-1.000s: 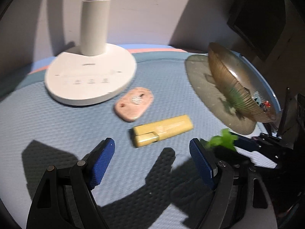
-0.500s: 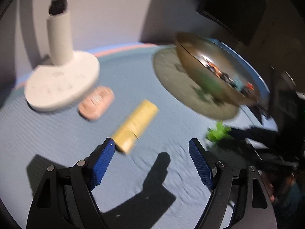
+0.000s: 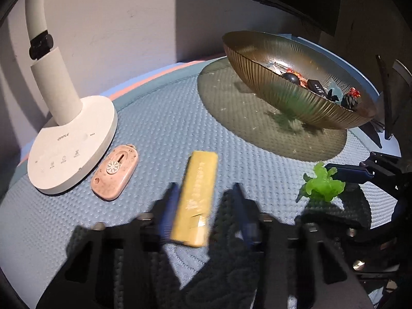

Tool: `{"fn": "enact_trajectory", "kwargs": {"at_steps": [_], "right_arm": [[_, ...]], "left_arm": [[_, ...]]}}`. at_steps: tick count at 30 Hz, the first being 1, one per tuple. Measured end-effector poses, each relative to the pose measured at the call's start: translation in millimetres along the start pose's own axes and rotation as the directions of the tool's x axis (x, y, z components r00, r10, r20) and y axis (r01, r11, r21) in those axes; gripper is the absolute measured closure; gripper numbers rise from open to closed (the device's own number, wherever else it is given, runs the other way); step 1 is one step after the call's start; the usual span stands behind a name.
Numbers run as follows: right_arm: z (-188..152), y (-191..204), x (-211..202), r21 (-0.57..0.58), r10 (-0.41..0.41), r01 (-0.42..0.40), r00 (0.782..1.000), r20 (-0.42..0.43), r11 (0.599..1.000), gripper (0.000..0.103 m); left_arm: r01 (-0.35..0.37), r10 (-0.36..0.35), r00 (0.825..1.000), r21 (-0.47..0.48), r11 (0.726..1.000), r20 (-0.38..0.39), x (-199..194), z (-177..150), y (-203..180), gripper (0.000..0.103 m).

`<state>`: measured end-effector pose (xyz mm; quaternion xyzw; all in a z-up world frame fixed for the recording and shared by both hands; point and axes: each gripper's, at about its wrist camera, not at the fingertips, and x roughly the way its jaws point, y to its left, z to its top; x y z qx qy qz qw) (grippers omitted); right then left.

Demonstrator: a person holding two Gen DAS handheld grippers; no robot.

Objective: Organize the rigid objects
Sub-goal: 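Grasp the yellow stick with the left tool while the right tool grasps the green figurine, then carry the yellow stick and green figurine into the bowl and open both tools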

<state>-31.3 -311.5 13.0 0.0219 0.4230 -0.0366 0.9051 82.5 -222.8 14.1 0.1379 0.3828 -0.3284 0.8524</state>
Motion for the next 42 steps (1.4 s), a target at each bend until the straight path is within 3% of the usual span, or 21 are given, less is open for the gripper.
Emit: {"fn": "enact_trajectory", "kwargs": {"at_steps": [3,9,11,13,17,22,26,28,31,34,37,42], "right_arm": [[-0.5,4.6,-2.1,-0.029,-0.010,0.010,1.000,0.016,1.000,0.070],[-5.7,9.7,-11.0,-0.030,-0.003,0.004,1.000,0.022,1.000,0.070],[-14.4,18.6,-20.2,-0.006,0.061,-0.060,0.998,0.019,0.998,0.070],[-27.1,37.4,-35.9,-0.052,0.065,-0.063,0.997,0.046,0.997,0.070],[-44.0,57.6,-57.9,-0.068,0.146,-0.142,0.988,0.057,0.988,0.070],[-24.6,34.9,-96.2,-0.036,0.093,-0.088,0.984,0.154,0.995,0.070],[15.3,-12.2,-141.6,0.032,-0.068,0.062,0.962,0.265,0.998,0.070],[37.2,-41.0,-158.9,0.105,-0.126,0.099,0.948,0.293,0.990,0.070],[68.8,-88.7,-164.1,0.216,-0.179,0.125,0.950,0.254,0.968,0.070],[85.3,-124.6,-141.6,0.288,-0.198,0.144,0.966,0.167,0.947,0.070],[85.3,-147.3,-112.0,0.336,-0.212,0.169,0.973,0.095,0.926,0.070],[78.2,-155.9,-85.9,0.329,-0.232,0.206,0.972,0.043,0.922,0.070]], "left_arm": [[-0.007,0.007,1.000,0.004,1.000,0.004,-4.2,-2.6,-1.9,0.082],[0.016,-0.015,1.000,-0.051,0.999,0.009,-28.0,-16.3,-6.1,0.082],[0.008,-0.006,1.000,-0.053,0.999,0.023,-48.2,-27.7,-9.0,0.082],[0.006,-0.004,1.000,-0.058,0.998,0.029,-61.4,-34.3,-10.6,0.082],[0.003,0.000,0.999,-0.062,0.998,0.053,-90.5,-36.4,-17.5,0.082],[0.025,-0.019,0.991,-0.041,0.999,0.132,-124.1,-12.7,-32.8,0.082],[0.008,-0.010,0.974,0.006,1.000,0.224,-151.0,34.9,-53.0,0.082],[0.001,-0.007,0.967,0.025,1.000,0.255,-154.7,59.1,-60.5,0.082],[-0.026,0.018,0.961,0.027,0.999,0.276,-147.8,97.3,-74.2,0.082],[-0.027,0.026,0.969,0.004,1.000,0.247,-117.6,120.3,-82.9,0.082],[-0.050,0.055,0.982,-0.034,0.998,0.183,-72.6,129.2,-90.7,0.082],[-0.026,0.033,0.994,-0.076,0.997,0.100,-22.0,128.5,-104.6,0.082]]}}
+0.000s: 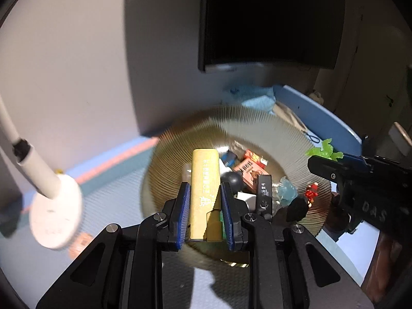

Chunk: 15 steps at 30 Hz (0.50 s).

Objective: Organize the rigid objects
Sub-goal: 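Carry the yellow stick and green figurine into the bowl and open both tools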

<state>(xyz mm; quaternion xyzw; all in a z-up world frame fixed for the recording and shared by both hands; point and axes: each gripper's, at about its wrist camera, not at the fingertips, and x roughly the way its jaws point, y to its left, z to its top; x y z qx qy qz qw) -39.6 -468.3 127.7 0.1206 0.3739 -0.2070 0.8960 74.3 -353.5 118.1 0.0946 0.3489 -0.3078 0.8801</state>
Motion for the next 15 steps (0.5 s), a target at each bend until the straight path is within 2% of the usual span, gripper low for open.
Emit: {"fn": "enact_trajectory", "kwargs": {"at_steps": [2,3,4,5,6,7,8,10,15], "right_arm": [[0.4,0.0,2.4,-0.012,-0.014,0.014,1.000,0.006,1.000,0.070],[2.4,-1.0,4.4,-0.012,-0.019,0.019,1.000,0.010,1.000,0.069],[5.7,-3.6,7.9,-0.013,-0.028,0.028,1.000,0.009,1.000,0.067],[7.2,-5.0,8.7,-0.012,-0.039,0.039,0.999,0.009,0.999,0.061],[7.7,-5.6,8.2,-0.011,-0.040,0.040,0.999,0.011,0.999,0.050],[5.7,-6.1,3.4,-0.009,-0.033,0.033,0.999,0.026,0.999,0.044],[4.4,-5.9,-0.7,-0.008,-0.032,0.033,0.999,0.042,0.999,0.038],[-0.2,-2.6,-9.4,-0.013,-0.037,0.038,0.998,0.058,0.999,0.038],[-14.0,18.6,-33.5,-0.038,0.021,-0.018,0.997,0.076,0.999,0.038]], "left_arm": [[-0.028,0.028,1.000,-0.027,0.999,-0.003,8.8,0.3,-2.9,0.080],[-0.048,0.048,0.999,-0.043,0.998,0.002,9.4,0.9,-3.2,0.075],[-0.060,0.061,0.998,-0.055,0.997,0.006,8.5,1.2,-2.1,0.057],[-0.071,0.072,0.997,-0.075,0.995,0.013,5.0,1.0,0.7,0.039],[-0.075,0.078,0.997,-0.088,0.993,0.022,0.7,0.9,3.9,0.030],[-0.083,0.088,0.995,-0.100,0.991,0.045,-6.1,-0.4,10.3,0.024],[-0.104,0.113,0.991,-0.113,0.988,0.076,-16.5,-3.5,16.4,0.024],[-0.134,0.147,0.985,-0.132,0.982,0.092,-35.6,-9.7,30.9,0.024],[-0.172,0.204,0.970,-0.222,0.960,0.129,-90.9,-35.4,70.1,0.024]]}}
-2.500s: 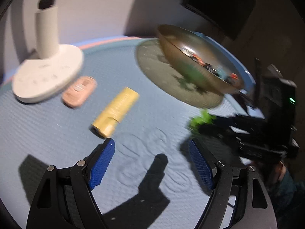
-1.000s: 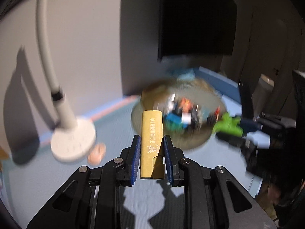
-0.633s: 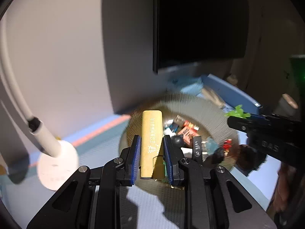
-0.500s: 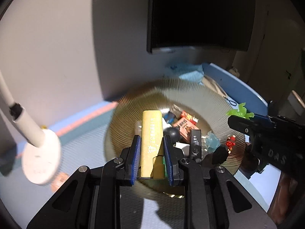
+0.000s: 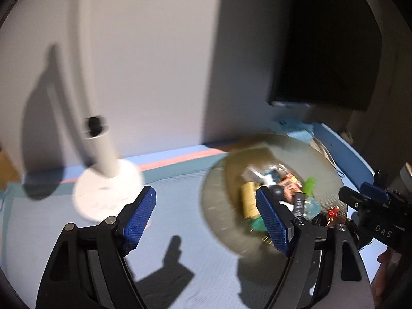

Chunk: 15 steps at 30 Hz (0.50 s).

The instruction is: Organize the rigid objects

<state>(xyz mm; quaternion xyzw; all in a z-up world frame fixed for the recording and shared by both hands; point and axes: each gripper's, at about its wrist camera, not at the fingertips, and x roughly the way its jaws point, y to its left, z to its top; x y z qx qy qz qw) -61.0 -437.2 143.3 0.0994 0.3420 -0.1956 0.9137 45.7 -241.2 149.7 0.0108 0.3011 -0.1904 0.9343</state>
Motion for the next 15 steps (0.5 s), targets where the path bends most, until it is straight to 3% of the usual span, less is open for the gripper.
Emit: {"fn": "enact_trajectory", "kwargs": {"at_steps": [5,11,15], "right_arm": [[-20.4,42.0,-27.1,-0.056,0.058,-0.056,0.998,0.028,0.997,0.021],[-48.2,85.9,-35.0,-0.095,0.127,-0.127,0.992,-0.003,0.987,0.021],[-65.4,109.2,-32.5,-0.093,0.170,-0.173,0.985,-0.036,0.981,0.021]], "left_arm": [[-0.110,0.110,0.994,-0.025,0.994,0.014,-48.0,-22.6,38.8,0.024],[-0.254,0.253,0.967,0.005,0.967,0.040,-90.9,-50.0,66.1,0.024],[-0.280,0.280,0.959,0.008,0.960,0.050,-107.6,-67.2,81.3,0.024]]}}
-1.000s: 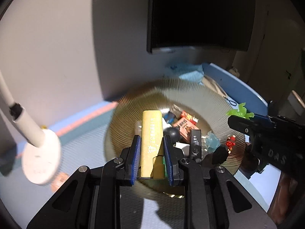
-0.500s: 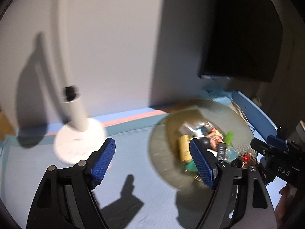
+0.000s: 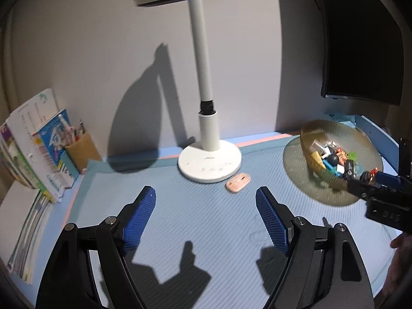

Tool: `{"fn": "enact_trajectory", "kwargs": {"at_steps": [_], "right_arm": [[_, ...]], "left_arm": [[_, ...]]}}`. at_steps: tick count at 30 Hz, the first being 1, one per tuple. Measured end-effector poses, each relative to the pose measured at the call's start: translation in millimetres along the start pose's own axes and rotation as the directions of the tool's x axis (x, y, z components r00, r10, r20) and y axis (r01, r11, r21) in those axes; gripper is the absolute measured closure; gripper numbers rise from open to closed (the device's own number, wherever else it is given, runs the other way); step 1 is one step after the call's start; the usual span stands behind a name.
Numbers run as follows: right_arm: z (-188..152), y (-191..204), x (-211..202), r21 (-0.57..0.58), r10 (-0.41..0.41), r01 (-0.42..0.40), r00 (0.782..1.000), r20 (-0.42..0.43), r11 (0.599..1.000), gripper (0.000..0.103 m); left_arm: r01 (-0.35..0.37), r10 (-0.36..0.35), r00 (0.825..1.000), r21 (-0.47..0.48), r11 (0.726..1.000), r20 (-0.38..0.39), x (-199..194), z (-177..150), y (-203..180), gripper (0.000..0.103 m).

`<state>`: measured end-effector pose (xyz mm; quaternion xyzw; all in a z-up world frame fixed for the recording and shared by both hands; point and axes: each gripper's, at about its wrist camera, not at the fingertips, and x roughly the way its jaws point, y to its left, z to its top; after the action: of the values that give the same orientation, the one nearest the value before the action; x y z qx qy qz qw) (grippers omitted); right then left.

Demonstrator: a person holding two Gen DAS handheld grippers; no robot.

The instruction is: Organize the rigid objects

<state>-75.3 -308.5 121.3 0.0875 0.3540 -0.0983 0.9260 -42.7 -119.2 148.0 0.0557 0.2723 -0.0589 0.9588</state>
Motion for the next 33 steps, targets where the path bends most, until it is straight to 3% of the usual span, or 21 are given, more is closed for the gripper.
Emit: {"fn": "enact_trajectory", "kwargs": {"at_steps": [6,13,17,19,22,29,33], "right_arm": [[-35.2,34.7,20.6,-0.042,0.028,-0.029,0.999,-0.025,0.999,0.021],[-61.3,63.4,49.9,-0.098,0.053,-0.056,0.998,-0.032,0.994,0.021],[-64.9,77.7,57.8,-0.138,0.031,-0.030,1.000,0.005,0.990,0.021],[-72.8,81.7,64.4,-0.155,0.017,-0.016,1.000,0.008,0.988,0.021],[-77.1,85.3,69.7,-0.178,-0.008,0.008,1.000,0.001,0.984,0.021],[-78.8,86.3,67.8,-0.184,0.000,0.003,1.000,0.019,0.983,0.015],[-78.3,85.8,66.3,-0.187,0.003,0.002,1.000,0.027,0.982,0.012]], "left_arm": [[0.038,-0.038,0.999,-0.049,0.998,-0.009,5.1,-33.8,21.8,0.020],[0.062,-0.080,0.991,-0.172,0.983,-0.104,60.5,-90.0,50.8,0.019],[0.043,-0.063,0.993,-0.182,0.982,-0.102,75.4,-101.7,58.1,0.019],[0.070,-0.102,0.985,-0.213,0.974,-0.140,84.1,-103.8,62.4,0.019],[0.116,-0.145,0.984,-0.255,0.960,-0.101,80.5,-106.0,70.3,0.019],[0.082,-0.106,0.989,-0.211,0.974,-0.107,79.5,-105.4,59.9,0.019],[0.081,-0.110,0.987,-0.232,0.969,-0.115,81.7,-105.7,64.0,0.019]]}}
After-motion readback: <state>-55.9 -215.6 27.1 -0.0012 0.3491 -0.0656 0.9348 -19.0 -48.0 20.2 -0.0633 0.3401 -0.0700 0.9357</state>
